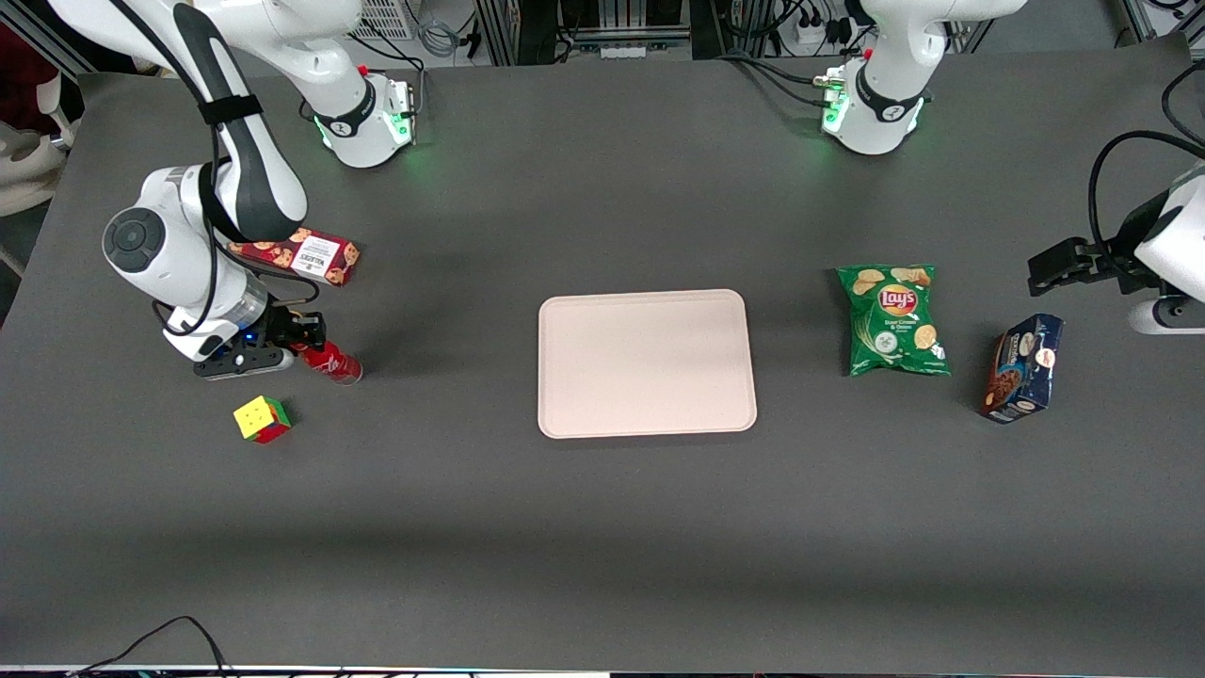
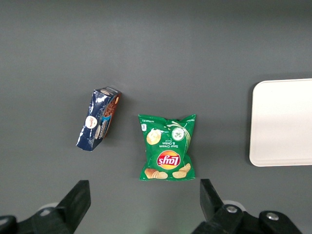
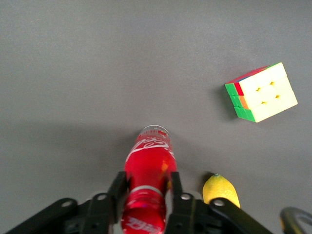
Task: Place coke bottle on tray
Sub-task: 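Close the right gripper around the bottle and lift it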
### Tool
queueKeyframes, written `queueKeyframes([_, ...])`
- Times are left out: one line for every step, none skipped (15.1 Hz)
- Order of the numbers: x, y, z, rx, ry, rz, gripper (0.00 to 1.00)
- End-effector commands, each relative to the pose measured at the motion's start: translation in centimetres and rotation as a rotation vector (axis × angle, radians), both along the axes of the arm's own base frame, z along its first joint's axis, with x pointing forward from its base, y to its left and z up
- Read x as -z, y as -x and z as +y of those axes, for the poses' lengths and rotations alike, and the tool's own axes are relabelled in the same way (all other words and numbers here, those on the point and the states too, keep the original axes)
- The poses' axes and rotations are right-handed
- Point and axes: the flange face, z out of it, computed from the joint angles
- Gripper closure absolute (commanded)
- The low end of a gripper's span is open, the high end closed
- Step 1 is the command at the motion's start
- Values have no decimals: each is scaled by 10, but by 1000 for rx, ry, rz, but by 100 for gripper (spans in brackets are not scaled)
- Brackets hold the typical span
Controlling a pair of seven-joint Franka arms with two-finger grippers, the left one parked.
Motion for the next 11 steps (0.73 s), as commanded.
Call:
queueKeyframes([-7,0,3,-5,10,-18,100])
queueKeyframes([-7,0,6,-11,9,-16,100])
queueKeyframes([-9,0,10,-14,9,-18,100])
queueKeyframes([-13,0,12,-19,9,-12,100])
queueKeyframes([-21,-1,14,-20,8,-16,100])
queueKeyframes([-32,-4,15,-21,8,-21,100])
queueKeyframes([-47,-9,17,-24,9,-16,100])
queueKeyframes([-66,-15,21,-29,8,-5,100])
queueKeyframes([-87,-23,27,-32,6,15,100])
queueKeyframes([-111,-31,35,-15,9,31,100])
queueKeyframes([-134,-37,49,-7,10,43,100])
